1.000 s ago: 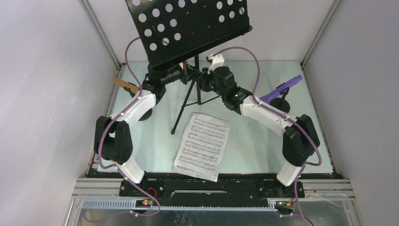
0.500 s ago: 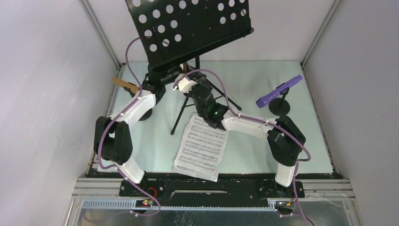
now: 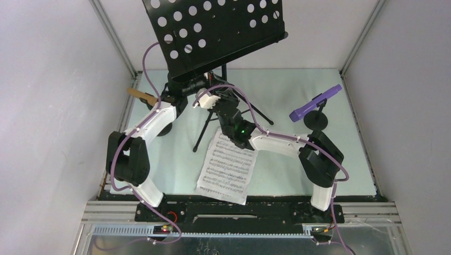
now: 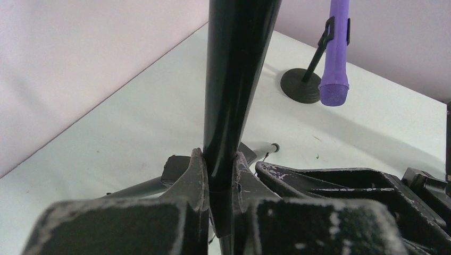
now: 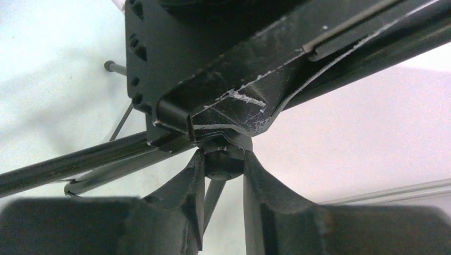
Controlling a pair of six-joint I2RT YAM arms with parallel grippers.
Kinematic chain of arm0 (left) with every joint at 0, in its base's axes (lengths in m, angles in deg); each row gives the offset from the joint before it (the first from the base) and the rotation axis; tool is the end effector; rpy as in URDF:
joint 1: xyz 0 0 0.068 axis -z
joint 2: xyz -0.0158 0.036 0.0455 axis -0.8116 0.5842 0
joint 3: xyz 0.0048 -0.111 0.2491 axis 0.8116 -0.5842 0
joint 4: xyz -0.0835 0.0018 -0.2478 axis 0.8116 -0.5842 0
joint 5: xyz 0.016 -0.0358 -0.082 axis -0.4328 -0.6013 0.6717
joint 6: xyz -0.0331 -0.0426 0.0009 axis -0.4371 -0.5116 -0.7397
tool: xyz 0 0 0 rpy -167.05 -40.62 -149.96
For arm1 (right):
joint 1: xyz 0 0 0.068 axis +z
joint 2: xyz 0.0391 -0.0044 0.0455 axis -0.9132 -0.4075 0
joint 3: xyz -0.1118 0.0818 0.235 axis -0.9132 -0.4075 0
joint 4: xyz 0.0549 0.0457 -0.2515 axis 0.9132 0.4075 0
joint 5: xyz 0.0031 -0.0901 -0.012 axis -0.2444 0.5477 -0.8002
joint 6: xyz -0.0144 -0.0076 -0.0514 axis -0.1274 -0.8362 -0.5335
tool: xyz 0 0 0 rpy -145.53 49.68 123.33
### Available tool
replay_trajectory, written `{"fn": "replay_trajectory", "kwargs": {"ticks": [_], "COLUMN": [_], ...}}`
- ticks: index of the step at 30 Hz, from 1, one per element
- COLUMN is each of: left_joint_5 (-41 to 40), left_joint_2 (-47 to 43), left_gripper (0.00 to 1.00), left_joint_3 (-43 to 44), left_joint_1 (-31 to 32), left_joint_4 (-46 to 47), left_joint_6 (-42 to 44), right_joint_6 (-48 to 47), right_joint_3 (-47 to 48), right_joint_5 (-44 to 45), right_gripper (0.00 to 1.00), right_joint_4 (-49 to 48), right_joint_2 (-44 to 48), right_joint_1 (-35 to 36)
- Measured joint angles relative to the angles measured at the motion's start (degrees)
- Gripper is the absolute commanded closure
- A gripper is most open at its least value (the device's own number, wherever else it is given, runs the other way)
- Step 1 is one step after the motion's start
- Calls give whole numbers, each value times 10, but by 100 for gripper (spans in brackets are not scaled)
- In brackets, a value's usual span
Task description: Pack up the instrument practice props
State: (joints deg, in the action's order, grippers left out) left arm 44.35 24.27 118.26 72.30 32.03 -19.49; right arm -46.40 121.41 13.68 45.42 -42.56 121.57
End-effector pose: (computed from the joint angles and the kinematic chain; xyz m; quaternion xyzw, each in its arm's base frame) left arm 0.3669 -0.1442 0.3356 0.3336 0.6551 -0.3630 0.5725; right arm 0.2644 0.3452 0.2943 -0.4150 0.5919 -0.2403 0.6479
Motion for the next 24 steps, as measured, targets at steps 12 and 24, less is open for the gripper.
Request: {"fn": "replay_trajectory", "kwargs": {"ticks": [12,24], "left_joint_5": [-18,-18], "left_joint_2": [2,2], "left_gripper": [94,94], "left_joint_3": [4,4], "left_joint_1": [0,0], "left_joint_4": [0,0], "left_joint_6": [-3,-4], "right_joint_6": [161,788], "right_joint_3": [-109,-217], "right_joint_5": [16,-362], "right_gripper": [30,14], "right_joint_4": [-61,-22], "right_joint_2": [68,243], "right_joint_1": [48,-227]}}
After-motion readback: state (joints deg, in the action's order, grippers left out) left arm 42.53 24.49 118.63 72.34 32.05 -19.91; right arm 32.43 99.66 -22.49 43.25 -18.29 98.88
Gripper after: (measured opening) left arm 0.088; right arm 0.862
